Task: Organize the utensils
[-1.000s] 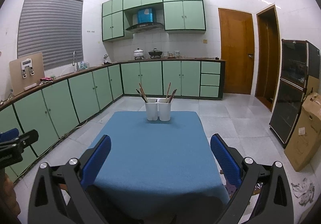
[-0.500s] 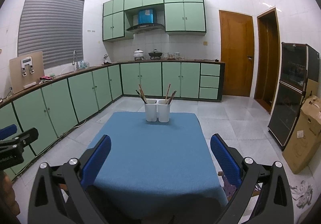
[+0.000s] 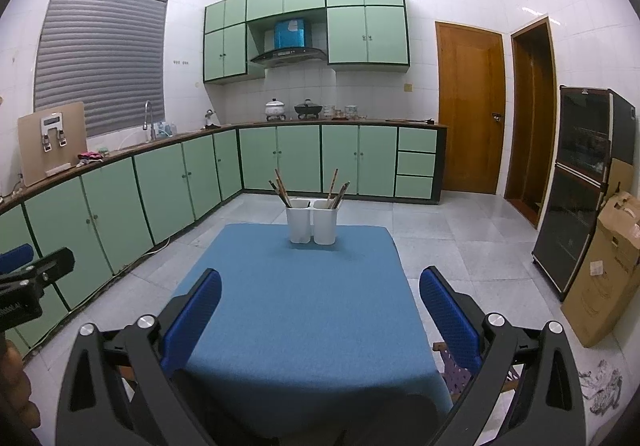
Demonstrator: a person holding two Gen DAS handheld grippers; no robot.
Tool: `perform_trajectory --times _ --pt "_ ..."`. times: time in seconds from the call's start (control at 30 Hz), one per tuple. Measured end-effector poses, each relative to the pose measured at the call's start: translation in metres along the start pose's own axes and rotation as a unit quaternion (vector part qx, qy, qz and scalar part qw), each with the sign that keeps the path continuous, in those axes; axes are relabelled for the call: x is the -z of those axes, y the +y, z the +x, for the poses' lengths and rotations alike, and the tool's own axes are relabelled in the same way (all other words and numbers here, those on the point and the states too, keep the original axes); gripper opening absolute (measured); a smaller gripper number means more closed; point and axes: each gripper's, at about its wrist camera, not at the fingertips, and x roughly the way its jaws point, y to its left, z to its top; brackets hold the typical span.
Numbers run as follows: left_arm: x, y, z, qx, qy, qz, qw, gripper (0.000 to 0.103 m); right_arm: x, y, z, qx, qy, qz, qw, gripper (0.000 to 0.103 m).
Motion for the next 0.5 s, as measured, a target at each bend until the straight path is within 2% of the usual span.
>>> perform_trajectory --times 0.5 --pt "-0.0011 0.0001 -0.0019 -0.004 -0.004 0.001 1.0 0.098 -0.0013 -0.0019 -0.0014 0.002 -0.003 0.002 1.0 0.097"
